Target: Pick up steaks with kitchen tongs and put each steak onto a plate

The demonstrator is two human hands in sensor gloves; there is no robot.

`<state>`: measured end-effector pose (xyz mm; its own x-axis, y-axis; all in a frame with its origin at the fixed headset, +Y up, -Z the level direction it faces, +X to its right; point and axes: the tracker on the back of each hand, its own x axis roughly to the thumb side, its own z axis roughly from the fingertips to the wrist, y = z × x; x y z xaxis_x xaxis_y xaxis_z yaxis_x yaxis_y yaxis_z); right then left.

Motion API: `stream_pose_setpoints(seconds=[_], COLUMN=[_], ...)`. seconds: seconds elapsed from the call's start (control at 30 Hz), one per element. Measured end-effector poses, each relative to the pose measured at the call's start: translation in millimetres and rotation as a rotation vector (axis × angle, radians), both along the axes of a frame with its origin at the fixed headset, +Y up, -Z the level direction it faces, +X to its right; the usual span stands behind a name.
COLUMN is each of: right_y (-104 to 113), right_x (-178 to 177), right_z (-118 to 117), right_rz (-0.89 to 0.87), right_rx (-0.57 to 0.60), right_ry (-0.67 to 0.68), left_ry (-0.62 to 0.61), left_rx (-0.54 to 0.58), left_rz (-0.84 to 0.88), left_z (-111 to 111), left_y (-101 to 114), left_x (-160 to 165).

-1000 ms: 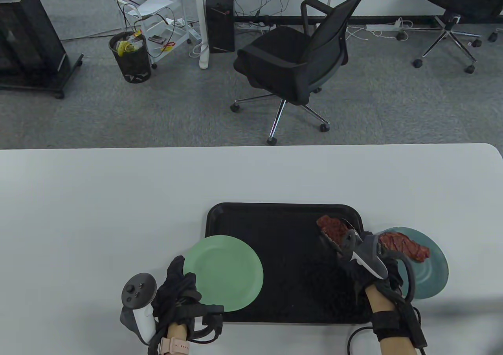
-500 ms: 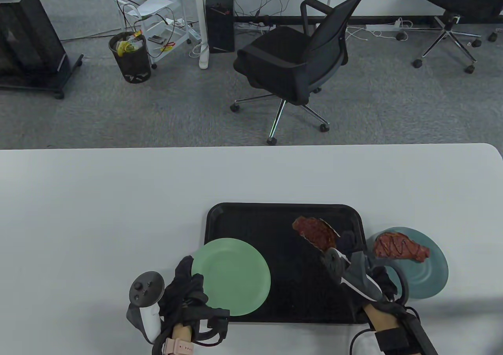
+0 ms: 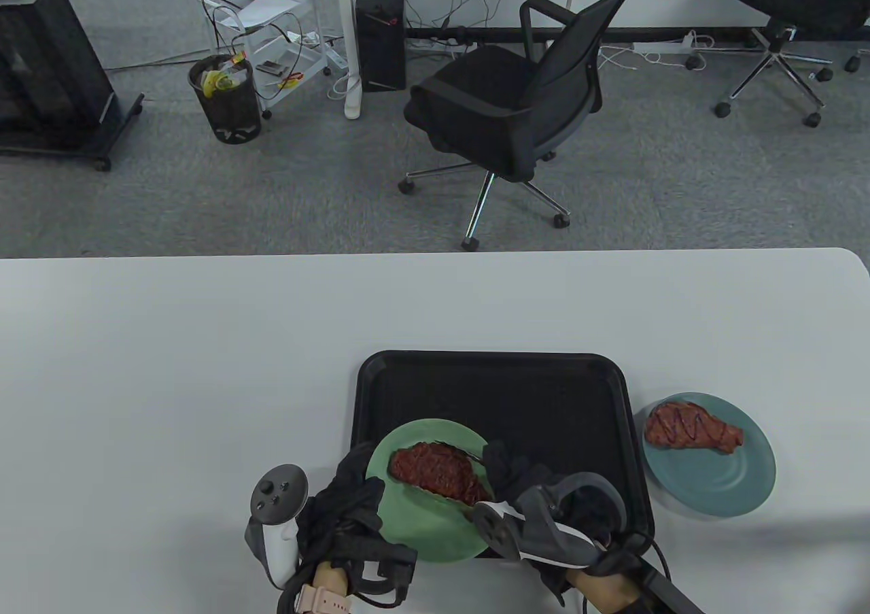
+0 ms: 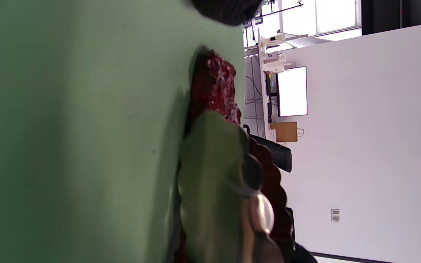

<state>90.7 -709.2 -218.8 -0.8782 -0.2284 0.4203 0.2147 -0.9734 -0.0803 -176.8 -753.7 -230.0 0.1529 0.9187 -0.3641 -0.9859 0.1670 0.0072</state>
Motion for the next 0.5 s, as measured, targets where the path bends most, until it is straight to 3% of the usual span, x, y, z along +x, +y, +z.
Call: stream_pose_setpoints(seconds=[0.2,0.27,0.5], right_y=[-7,-17,-21], right_x=[10,9,7], right_z=[-4,-7,-7], right_rz=[-0.039,-0.055,-0.063], right_rx=[-0.080,-0.081,-0.083], right_ry=[-0.026,-0.025,-0.029], left_ry=[-0.035,-0.046,-0.073], left_rx=[0.011,0.012,0.005], left_rz=[0.013,0.017,0.030], left_z=[-3,-4,-6], left_y=[-1,-2,-5], left_x=[3,4,6])
